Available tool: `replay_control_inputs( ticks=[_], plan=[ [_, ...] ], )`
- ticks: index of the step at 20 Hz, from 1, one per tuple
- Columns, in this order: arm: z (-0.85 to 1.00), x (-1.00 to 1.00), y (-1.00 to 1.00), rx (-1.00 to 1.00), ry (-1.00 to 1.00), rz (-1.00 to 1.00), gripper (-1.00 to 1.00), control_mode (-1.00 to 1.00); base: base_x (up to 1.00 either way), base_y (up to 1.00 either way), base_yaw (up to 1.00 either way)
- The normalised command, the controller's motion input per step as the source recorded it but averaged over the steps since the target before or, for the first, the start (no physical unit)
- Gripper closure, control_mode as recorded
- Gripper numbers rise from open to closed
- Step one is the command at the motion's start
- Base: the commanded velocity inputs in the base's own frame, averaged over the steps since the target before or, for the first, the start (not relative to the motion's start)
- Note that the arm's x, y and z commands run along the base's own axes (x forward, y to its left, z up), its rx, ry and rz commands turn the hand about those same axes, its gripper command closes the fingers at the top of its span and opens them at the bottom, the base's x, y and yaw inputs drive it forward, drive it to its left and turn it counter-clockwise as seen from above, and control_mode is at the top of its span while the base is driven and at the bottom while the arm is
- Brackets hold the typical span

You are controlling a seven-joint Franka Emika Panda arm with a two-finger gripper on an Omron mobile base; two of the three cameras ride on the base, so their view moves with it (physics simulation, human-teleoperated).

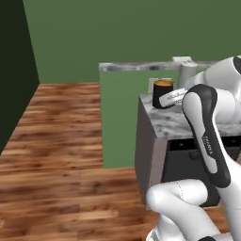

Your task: Pick the cup of tea, navigate to the dining table, and place it on the saucer.

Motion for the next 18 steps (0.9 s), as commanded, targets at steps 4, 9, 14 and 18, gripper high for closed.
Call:
replay_control_inputs(
  ticks=[4, 9, 14, 18],
  plan=[
    [0.00, 0.00, 0.00, 0.00, 0.00, 0.00, 1.00, 1.00, 0.99, 1.00, -0.12],
    [0.00, 0.00, 0.00, 0.00, 0.00, 0.00, 1.00, 1.00, 1.00, 1.00, -0.14],
    [0.00, 0.00, 0.00, 0.00, 0.00, 0.00, 1.00, 1.00, 1.00, 1.00, -0.17],
    [0.00, 0.00, 0.00, 0.00, 0.00, 0.00, 1.00, 1.00, 1.00, 1.00, -0.24]
  ],
)
